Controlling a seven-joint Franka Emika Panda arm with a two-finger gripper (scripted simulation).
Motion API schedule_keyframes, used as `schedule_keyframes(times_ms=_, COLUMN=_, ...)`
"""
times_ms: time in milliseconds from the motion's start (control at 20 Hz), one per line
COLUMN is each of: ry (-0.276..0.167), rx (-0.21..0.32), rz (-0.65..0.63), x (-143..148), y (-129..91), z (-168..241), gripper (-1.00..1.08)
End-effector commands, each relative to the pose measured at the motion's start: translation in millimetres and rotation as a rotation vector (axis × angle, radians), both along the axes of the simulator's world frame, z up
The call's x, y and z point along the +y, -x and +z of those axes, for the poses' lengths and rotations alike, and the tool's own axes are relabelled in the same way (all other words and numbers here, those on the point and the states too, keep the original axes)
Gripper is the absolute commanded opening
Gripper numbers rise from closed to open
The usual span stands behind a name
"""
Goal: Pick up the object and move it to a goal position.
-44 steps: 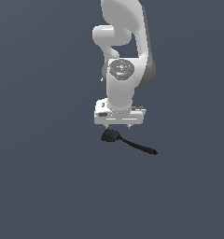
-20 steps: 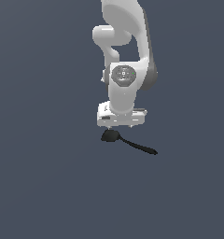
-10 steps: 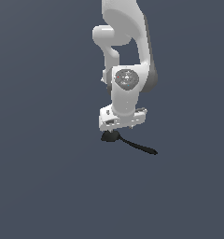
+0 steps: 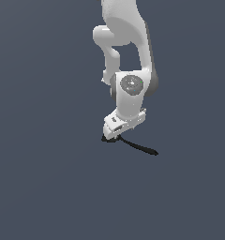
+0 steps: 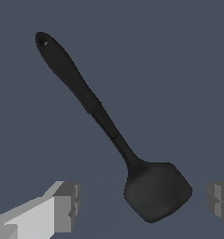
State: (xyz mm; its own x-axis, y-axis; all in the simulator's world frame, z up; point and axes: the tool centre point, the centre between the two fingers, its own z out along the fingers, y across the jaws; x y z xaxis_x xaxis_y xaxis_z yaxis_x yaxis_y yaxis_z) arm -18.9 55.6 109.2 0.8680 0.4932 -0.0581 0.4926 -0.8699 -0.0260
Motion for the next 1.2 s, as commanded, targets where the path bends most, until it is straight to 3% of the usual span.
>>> schedule_keyframes(times_ms=0, ry=-0.003, rx=-0.006, rz=0.083, x=4, y=-1, z=-5, gripper=1.0)
schedule_keyframes(times_ms=650, ry=-0.019, rx=-0.039, rz=0.495, x=25, y=-3, z=-30, gripper=1.0)
schedule_keyframes(times_ms=1150, ry=-0.027, rx=-0.056, rz=0.677, x=35, y=-4, z=-40, gripper=1.0)
